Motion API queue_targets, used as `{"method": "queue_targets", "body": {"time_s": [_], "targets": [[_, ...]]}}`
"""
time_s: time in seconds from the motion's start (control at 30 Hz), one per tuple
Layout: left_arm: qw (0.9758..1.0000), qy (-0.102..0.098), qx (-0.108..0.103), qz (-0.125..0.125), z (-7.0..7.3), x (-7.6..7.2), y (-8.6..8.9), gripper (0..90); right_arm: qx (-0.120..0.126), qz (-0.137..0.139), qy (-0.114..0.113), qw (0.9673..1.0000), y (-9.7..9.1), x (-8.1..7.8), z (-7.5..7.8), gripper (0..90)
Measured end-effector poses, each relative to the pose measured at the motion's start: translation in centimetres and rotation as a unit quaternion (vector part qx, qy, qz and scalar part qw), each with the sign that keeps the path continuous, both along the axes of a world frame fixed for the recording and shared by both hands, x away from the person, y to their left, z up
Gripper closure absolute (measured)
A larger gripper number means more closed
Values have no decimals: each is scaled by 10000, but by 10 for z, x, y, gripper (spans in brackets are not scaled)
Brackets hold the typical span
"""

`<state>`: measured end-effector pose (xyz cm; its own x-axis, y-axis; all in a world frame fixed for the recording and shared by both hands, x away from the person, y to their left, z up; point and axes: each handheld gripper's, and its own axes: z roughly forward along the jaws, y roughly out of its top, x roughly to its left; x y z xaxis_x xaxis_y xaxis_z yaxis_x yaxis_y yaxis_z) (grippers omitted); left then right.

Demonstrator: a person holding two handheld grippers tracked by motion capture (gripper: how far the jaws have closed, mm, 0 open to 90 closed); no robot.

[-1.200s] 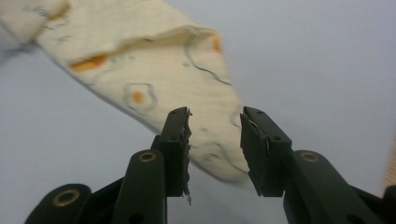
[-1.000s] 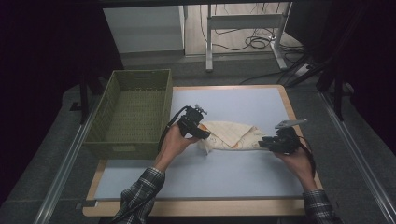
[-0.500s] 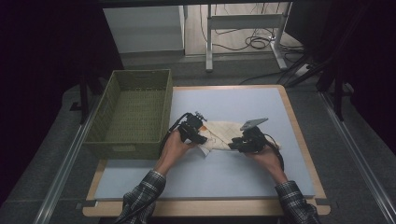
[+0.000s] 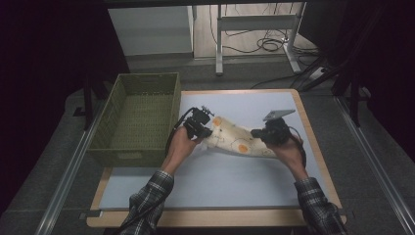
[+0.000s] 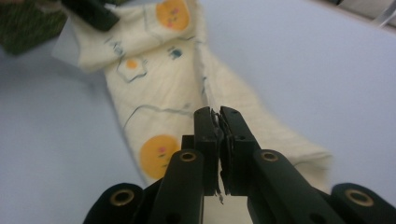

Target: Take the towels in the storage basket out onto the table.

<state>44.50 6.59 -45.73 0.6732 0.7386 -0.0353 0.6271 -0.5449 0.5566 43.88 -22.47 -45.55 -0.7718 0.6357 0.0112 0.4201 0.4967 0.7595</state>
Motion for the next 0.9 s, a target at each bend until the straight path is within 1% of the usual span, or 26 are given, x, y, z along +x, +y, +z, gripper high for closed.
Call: {"method": "queue_targets", "body": {"time_s": [0.03, 0.07, 0.1, 0.13, 0.17, 0.2, 0.23, 0.27, 0.33, 0.37, 0.4, 0.43, 0.47, 0.5, 0.53, 0.57, 0.6, 0.63, 0.67, 0.7, 0.73, 0.77, 0.8, 0.83, 0.87, 0.9], "targets": [[10000, -62, 54, 52, 4, 4, 0, 843, 0, 0, 0, 10000, 0, 0, 0, 859], [9996, -154, 180, 177, 10, 12, 0, 811, 19, -163, -125, 9998, -3, 13, 17, 859], [9980, -334, 323, 418, 18, 24, 0, 788, -1, -222, -181, 9996, -3, 18, 23, 858], [9965, -442, 443, 561, 21, 30, 0, 745, -42, -328, -279, 9991, -4, 25, 31, 853], [9965, -442, 443, 561, 21, 30, 0, 660, -103, -496, -351, 9981, -6, 34, 37, 836], [9944, -549, 481, 762, 27, 38, -1, 614, -99, -695, -321, 9970, -9, 42, 41, 803], [9944, -549, 481, 762, 27, 38, -1, 612, -99, -695, -321, 9970, -9, 42, 41, 803], [9955, -524, 317, 725, 29, 39, -2, 596, 6, -880, -224, 9959, -16, 51, 46, 758], [9955, -566, 351, 672, 29, 37, -4, 589, 20, -868, -202, 9960, -18, 52, 47, 748], [9958, -624, 353, 575, 27, 33, -7, 583, -14, -731, -155, 9972, -20, 47, 43, 735], [9964, -604, 313, 512, 25, 31, -8, 581, -34, -688, -132, 9975, -21, 45, 41, 730], [9964, -604, 313, 512, 25, 31, -8, 578, -34, -688, -132, 9975, -21, 45, 41, 730], [9969, -575, 297, 455, 23, 29, -9, 578, -29, -638, -70, 9979, -22, 40, 36, 727], [9972, -555, 279, 408, 20, 27, -10, 571, -56, -533, 11, 9986, -24, 31, 26, 725], [9976, -532, 268, 358, 18, 24, -11, 565, -46, -491, 72, 9988, -24, 26, 21, 725], [9978, -531, 255, 319, 15, 22, -12, 565, -46, -491, 72, 9988, -24, 26, 21, 725], [9979, -522, 246, 278, 13, 19, -13, 543, -65, -368, 155, 9992, -25, 16, 9, 724], [9981, -509, 222, 258, 11, 16, -14, 543, -65, -368, 155, 9992, -25, 16, 9, 724], [9983, -504, 169, 223, 8, 13, -14, 531, -89, -309, 209, 9993, -24, 11, 3, 721], [9986, -484, 124, 177, 3, 6, -15, 501, -87, -183, 266, 9994, -21, 3, -8, 715], [9986, -489, 116, 150, 0, 1, -16, 489, -63, -110, 307, 9994, -19, -1, -13, 710], [9988, -468, 92, 115, -4, -4, -17, 468, -55, -44, 339, 9994, -16, -4, -18, 703], [9989, -458, 13, 93, -8, -10, -18, 446, -54, 29, 369, 9993, -12, -7, -22, 696], [9989, -458, 13, 93, -8, -10, -18, 424, -54, 29, 369, 9993, -12, -7, -22, 696], [9990, -428, -124, 2, -16, -24, -20, 396, -96, 170, 412, 9990, -4, -11, -31, 678], [9989, -436, -158, -71, -20, -32, -20, 374, -117, 212, 433, 9988, 1, -13, -35, 669]]}}
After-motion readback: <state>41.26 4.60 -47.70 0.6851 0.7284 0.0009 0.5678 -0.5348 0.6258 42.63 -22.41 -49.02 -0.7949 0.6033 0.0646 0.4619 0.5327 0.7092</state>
